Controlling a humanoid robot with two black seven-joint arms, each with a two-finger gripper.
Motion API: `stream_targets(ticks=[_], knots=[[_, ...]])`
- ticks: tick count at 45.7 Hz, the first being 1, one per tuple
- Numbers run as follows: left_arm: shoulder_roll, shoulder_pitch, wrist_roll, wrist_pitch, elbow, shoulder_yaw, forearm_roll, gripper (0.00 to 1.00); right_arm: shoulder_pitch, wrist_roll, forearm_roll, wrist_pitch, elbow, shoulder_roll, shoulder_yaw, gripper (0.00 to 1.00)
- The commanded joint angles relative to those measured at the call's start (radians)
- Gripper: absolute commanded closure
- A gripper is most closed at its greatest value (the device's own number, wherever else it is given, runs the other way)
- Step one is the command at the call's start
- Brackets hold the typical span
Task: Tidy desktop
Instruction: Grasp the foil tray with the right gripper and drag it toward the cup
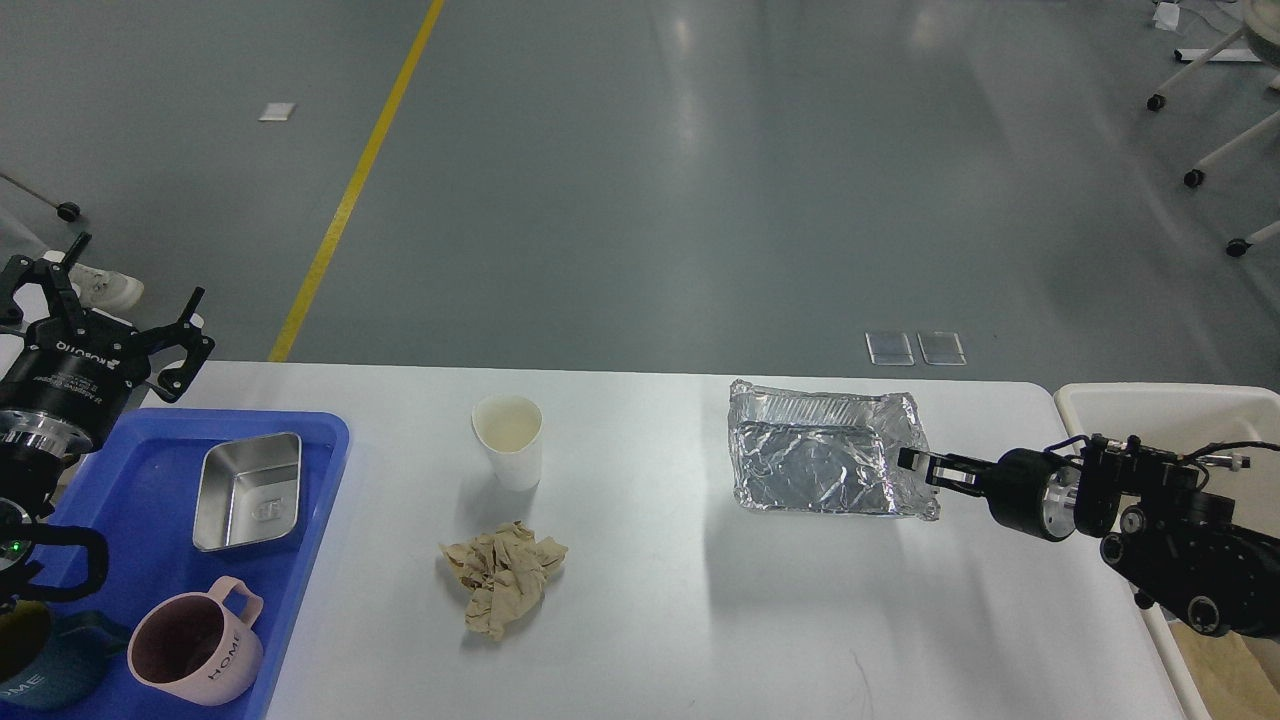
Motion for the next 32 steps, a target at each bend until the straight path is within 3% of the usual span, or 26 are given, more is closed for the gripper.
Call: stream_targets(ticks=[1,13,19,32], knots=[[0.000,0.000,0.000,0.000,0.000,-0.001,0.000,0.04,-0.021,0.005,0.001,-0.020,0.050,-0.001,0.000,1.00],[0.006,-0.002,-0.002,0.002,0.000,-0.001,0.000,0.04,-0.026,0.005,0.001,-0.047,0.090,-0.012,0.000,1.00],[0.008,-0.002,0.000,0.002,0.000,-0.001,0.000,0.04,-0.021,0.028,0.001,-0.055,0.154,-0.064,0.000,1.00],[0.008,-0.002,0.003,0.003,0.000,0.000,0.001,0.04,-0.009,0.010,0.016,0.028,0.357,-0.233,0.003,1.00]])
